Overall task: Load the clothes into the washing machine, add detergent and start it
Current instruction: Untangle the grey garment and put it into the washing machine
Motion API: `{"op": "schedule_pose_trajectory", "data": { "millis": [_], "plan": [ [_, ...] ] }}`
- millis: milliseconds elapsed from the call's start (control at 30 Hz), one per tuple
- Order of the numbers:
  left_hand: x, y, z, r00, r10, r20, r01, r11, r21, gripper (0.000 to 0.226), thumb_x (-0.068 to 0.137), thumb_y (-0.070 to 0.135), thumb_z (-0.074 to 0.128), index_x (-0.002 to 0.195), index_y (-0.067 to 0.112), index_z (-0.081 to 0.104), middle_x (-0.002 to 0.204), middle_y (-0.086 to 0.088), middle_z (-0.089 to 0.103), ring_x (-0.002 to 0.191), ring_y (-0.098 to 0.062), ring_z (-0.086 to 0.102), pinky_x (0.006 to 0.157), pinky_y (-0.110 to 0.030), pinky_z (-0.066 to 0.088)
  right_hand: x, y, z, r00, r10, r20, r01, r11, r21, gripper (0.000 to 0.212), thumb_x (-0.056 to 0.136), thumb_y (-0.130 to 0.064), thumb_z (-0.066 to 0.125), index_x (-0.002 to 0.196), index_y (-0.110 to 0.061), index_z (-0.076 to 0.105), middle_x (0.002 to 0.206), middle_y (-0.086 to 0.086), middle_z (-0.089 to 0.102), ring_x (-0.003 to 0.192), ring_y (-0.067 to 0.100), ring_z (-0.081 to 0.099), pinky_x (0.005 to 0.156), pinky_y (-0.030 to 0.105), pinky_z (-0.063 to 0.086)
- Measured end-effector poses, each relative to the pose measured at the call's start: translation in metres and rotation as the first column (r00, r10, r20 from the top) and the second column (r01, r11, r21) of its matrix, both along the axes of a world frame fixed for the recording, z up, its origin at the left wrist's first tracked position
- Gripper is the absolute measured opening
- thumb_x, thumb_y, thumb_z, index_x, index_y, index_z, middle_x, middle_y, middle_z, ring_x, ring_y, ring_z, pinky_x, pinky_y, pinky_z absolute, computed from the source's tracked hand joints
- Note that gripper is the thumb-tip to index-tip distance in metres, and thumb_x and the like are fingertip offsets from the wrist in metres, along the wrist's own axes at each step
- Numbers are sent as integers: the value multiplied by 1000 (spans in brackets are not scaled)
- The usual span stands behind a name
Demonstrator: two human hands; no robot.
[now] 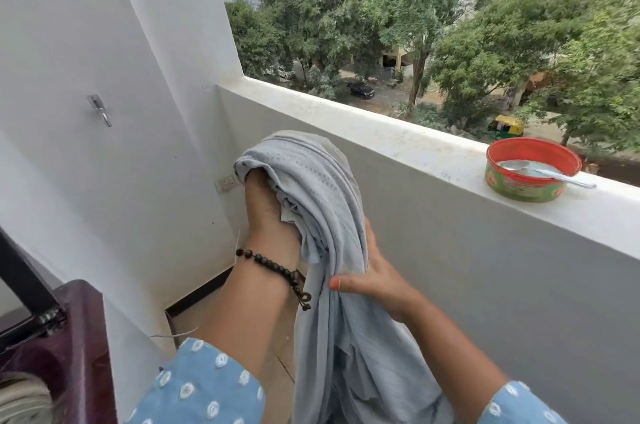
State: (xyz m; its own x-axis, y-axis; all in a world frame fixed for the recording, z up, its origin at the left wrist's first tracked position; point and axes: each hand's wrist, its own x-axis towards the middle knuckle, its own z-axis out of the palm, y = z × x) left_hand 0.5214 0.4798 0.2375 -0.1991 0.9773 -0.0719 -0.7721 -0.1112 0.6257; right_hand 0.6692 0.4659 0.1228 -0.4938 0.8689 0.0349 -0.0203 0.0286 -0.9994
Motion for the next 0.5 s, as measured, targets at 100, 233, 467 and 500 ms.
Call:
{"op": "schedule_pose_trajectory", "data": {
  "millis": [100, 233, 467, 500],
  "plan": [
    [9, -5, -13, 999, 2, 55, -1, 999, -33, 44, 98, 43, 41, 118, 13, 67, 121, -14, 69, 114, -35, 63, 99, -48, 48, -10, 1, 1, 990, -114, -84, 116, 993, 19, 111, 51, -34, 87, 144, -38, 26, 133, -20, 52, 116, -7, 55, 88, 14, 48],
    [-10, -11, -34, 988, 110, -113, -119, 989, -83, 37, 86, 29, 64, 117, 10, 67, 118, -16, 68, 116, -38, 64, 102, -55, 50, -2, 5, -1, 948, -235, -215, 241, 970, 3, 81, 53, -26, 81, 129, -28, 52, 120, -9, 67, 111, 10, 64, 84, 22, 53],
    [-17, -34, -66, 999, -2, -54, -7, 987, -163, 67, 76, 37, 72, 134, 5, 60, 128, -20, 66, 110, -33, 68, 83, -46, 61, 14, 23, 28, 908, -236, -345, 228, 971, -64, 66, 62, -18, 77, 124, -23, 54, 111, 0, 70, 103, 21, 67, 83, 34, 56],
    [-13, -35, -69, 1000, -1, -9, 0, 986, -165, 66, 78, 38, 70, 134, 6, 60, 130, -19, 66, 113, -34, 67, 88, -48, 59, 10, 23, 30, 910, -227, -346, 217, 974, -69, 64, 66, -14, 74, 126, -22, 52, 114, 1, 69, 105, 22, 66, 84, 35, 56]
  ]
}}
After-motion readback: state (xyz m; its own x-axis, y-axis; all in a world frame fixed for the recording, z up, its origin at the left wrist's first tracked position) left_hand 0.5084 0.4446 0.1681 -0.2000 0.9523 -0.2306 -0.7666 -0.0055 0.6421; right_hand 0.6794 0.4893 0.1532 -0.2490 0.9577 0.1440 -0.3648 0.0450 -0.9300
